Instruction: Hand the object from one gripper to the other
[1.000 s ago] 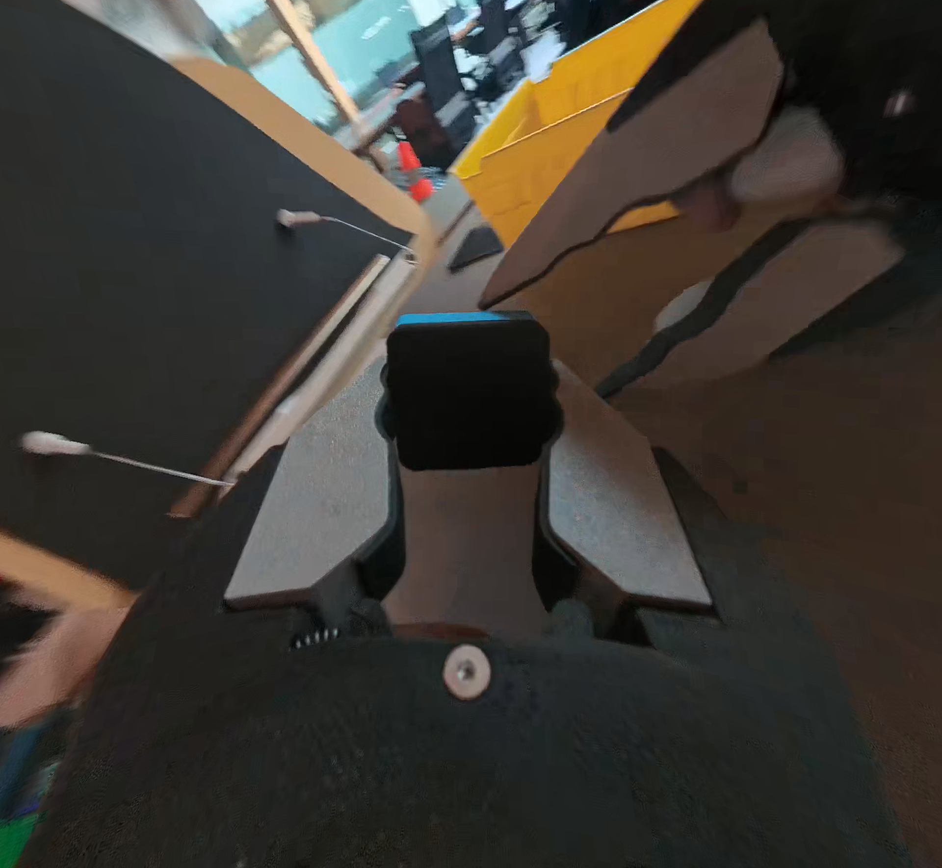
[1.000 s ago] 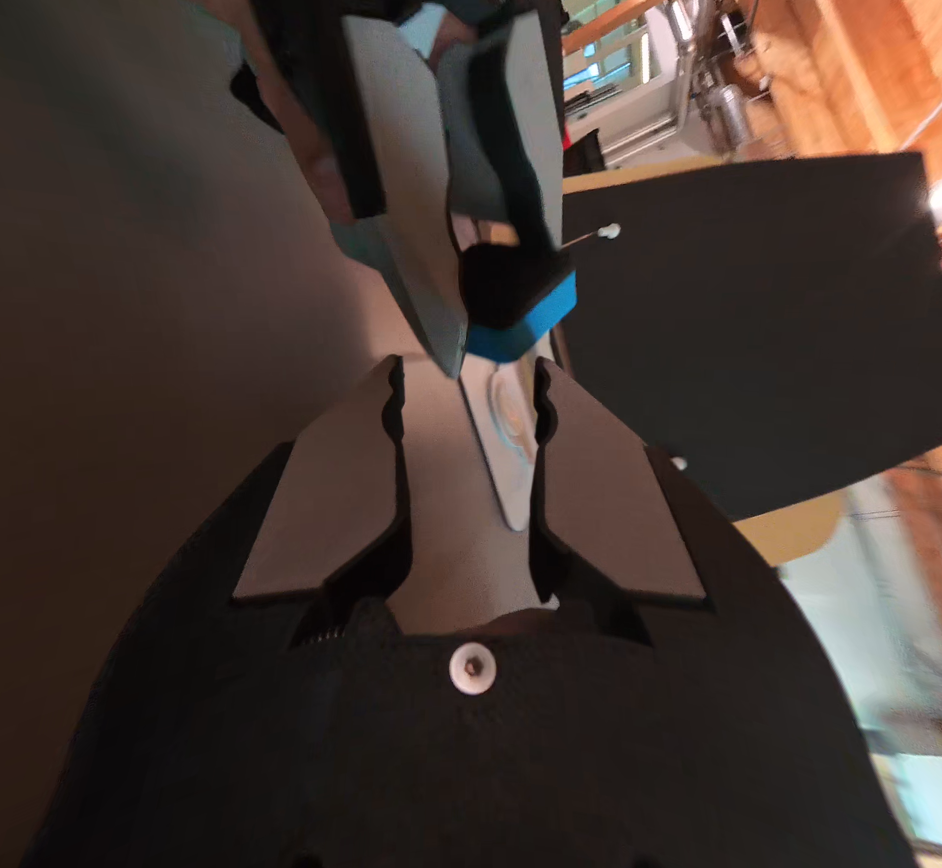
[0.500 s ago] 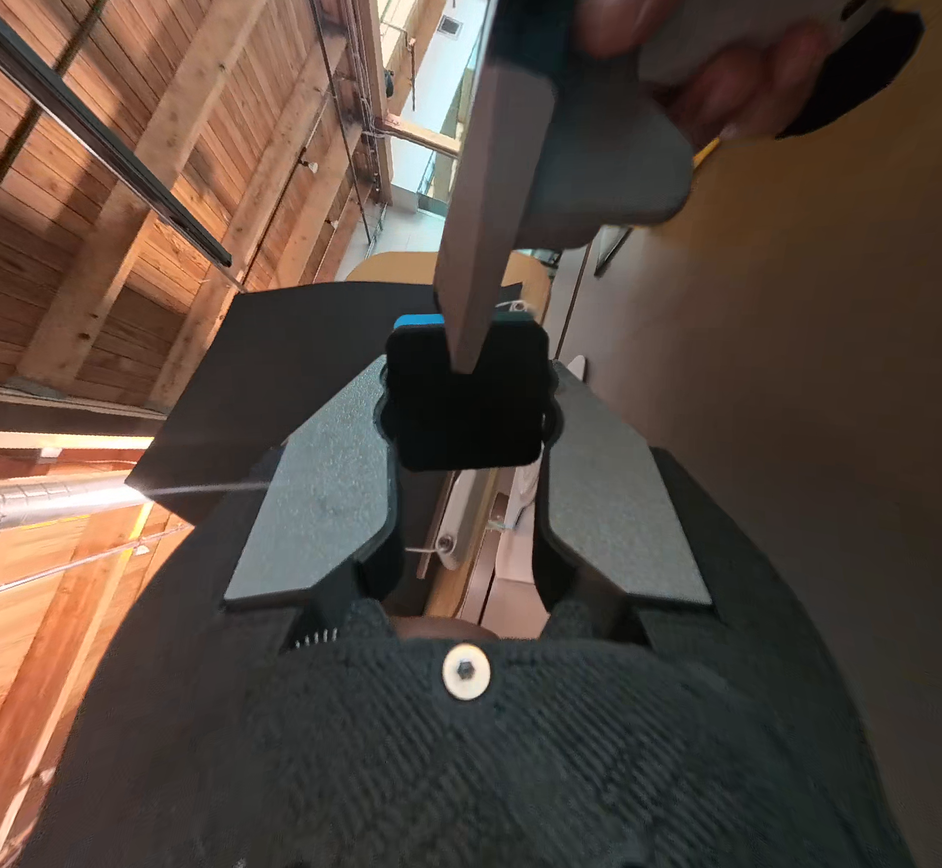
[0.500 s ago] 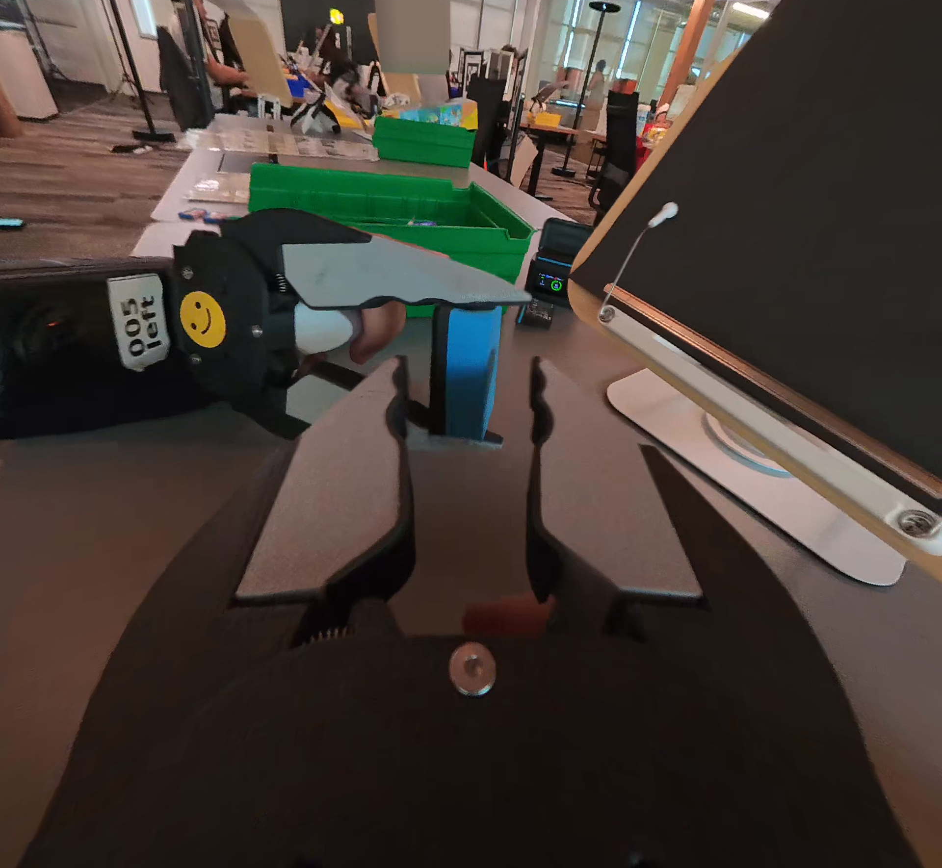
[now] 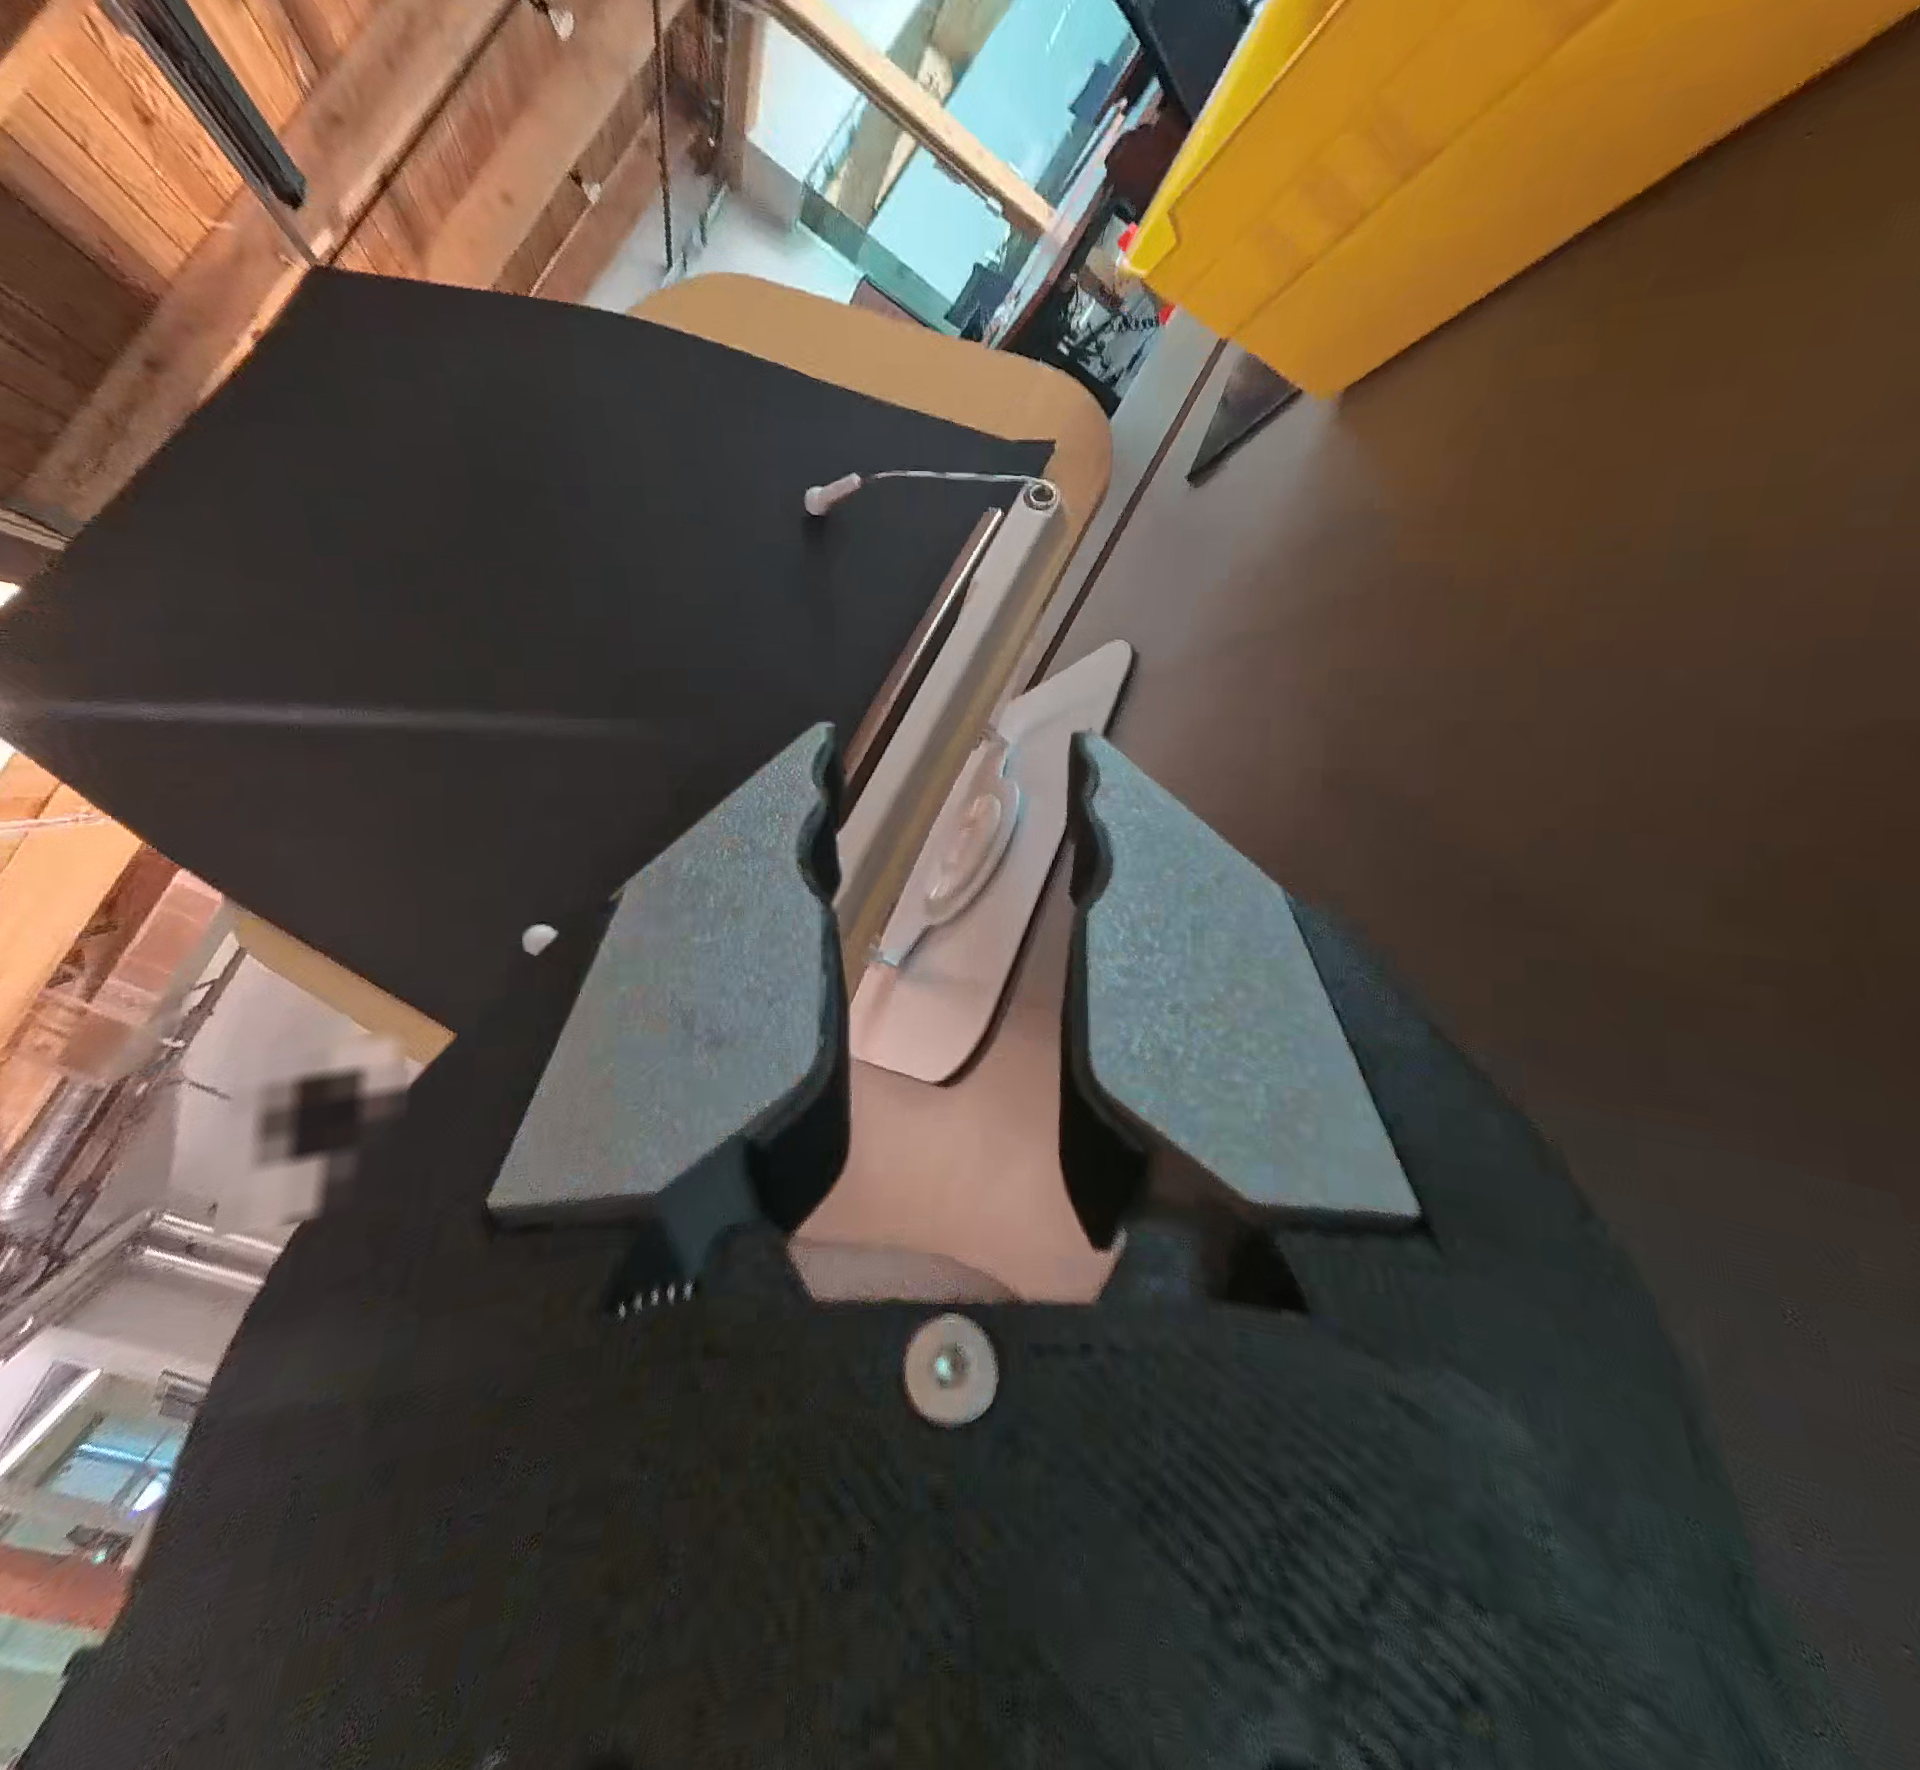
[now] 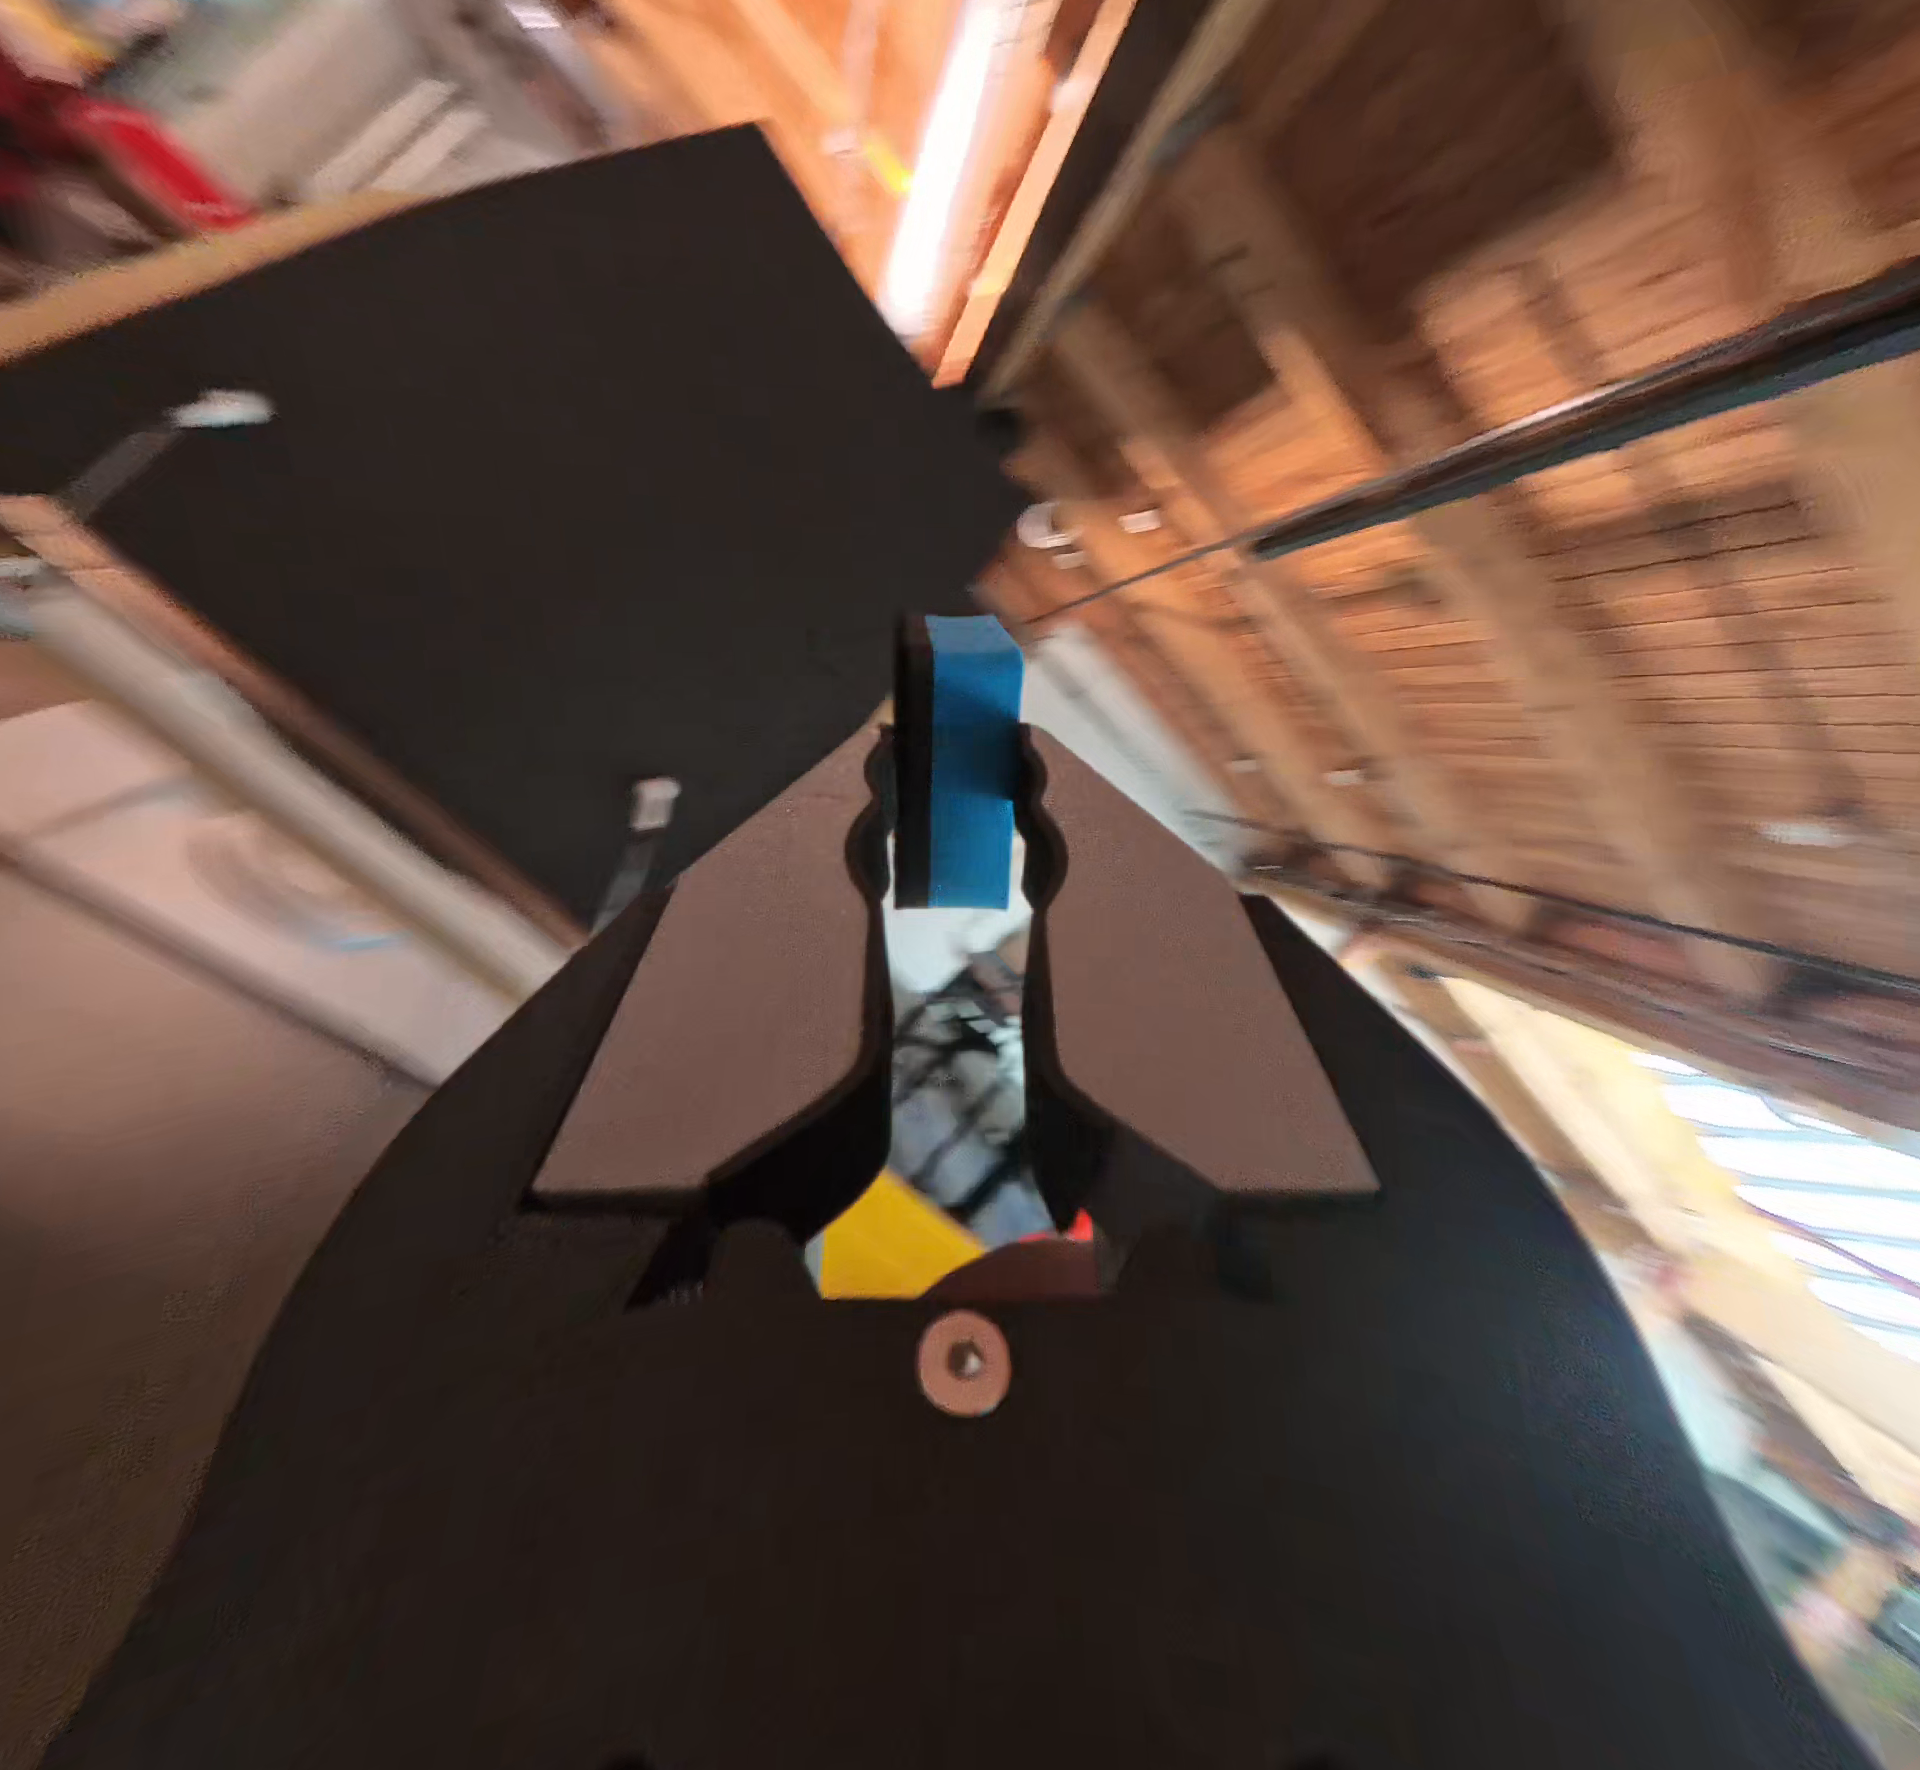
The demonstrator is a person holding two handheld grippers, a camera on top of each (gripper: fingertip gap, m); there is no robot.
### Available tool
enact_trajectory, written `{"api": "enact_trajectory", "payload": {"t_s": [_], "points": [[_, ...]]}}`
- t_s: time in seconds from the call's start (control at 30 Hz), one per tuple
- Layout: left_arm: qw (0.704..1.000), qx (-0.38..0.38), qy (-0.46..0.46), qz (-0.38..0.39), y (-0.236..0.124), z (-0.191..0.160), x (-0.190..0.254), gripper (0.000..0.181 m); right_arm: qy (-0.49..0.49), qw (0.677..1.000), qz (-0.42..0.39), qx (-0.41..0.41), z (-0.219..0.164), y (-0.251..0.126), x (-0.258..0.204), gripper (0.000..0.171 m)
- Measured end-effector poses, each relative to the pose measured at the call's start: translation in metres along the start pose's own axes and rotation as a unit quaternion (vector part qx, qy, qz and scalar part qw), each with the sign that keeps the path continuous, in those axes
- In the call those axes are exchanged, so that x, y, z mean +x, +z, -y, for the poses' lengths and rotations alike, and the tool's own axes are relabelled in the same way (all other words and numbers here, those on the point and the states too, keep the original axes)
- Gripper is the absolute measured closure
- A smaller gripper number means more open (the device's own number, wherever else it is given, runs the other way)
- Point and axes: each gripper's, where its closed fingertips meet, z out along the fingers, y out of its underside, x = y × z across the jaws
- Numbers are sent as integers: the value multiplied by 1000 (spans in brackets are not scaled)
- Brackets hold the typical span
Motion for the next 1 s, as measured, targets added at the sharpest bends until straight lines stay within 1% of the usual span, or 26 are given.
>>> {"api": "enact_trajectory", "payload": {"t_s": [0.07,0.1,0.13,0.17,0.23,0.33,0.4,0.47,0.5,0.53,0.6,0.63,0.7,0.77,0.8,0.83,0.87,0.9,0.93,1.0], "points": [[1000,-4,-3,-6,1,-1,2,144,-16,997,-68,-17,-6,-5,40,153],[1000,-2,-5,-8,1,0,3,145,-9,996,-81,-46,-19,-5,55,153],[1000,0,-6,-10,0,1,4,147,6,993,-77,-90,-38,-3,65,152],[1000,0,-7,-11,0,1,5,147,25,988,-55,-142,-62,-1,67,152],[1000,-1,-8,-14,1,1,6,148,68,968,10,-243,-113,1,54,152],[1000,-12,-14,-25,4,-3,10,148,108,919,110,-363,-173,-9,14,149],[999,-22,-22,-34,5,-7,13,147,121,898,134,-402,-190,-14,0,115],[997,-39,-32,-54,7,-14,19,150,148,903,122,-383,-182,-9,3,96],[996,-52,-36,-60,8,-19,21,155,173,912,112,-356,-169,-4,7,90],[995,-69,-41,-65,9,-25,24,157,200,920,101,-322,-154,1,12,90],[989,-105,-62,-78,11,-38,29,153,239,938,78,-238,-118,8,22,90],[986,-119,-77,-86,12,-43,31,153,242,947,67,-201,-101,8,25,94],[977,-145,-117,-99,13,-54,35,149,220,963,51,-147,-73,7,28,97],[968,-172,-150,-102,14,-64,34,138,184,976,24,-113,-50,4,32,110],[964,-187,-164,-95,14,-69,32,134,186,977,33,-95,-38,2,25,112],[960,-195,-179,-89,14,-71,29,130,196,975,58,-84,-27,1,12,111],[957,-197,-195,-89,13,-72,27,127,211,969,89,-89,-21,1,-5,104],[953,-200,-211,-87,12,-73,26,123,229,959,128,-107,-18,0,-27,92],[949,-205,-226,-84,12,-74,24,120,247,944,180,-127,-16,-2,-56,83],[941,-196,-261,-91,12,-70,23,116,272,900,288,-180,-20,-12,-120,66]]}}
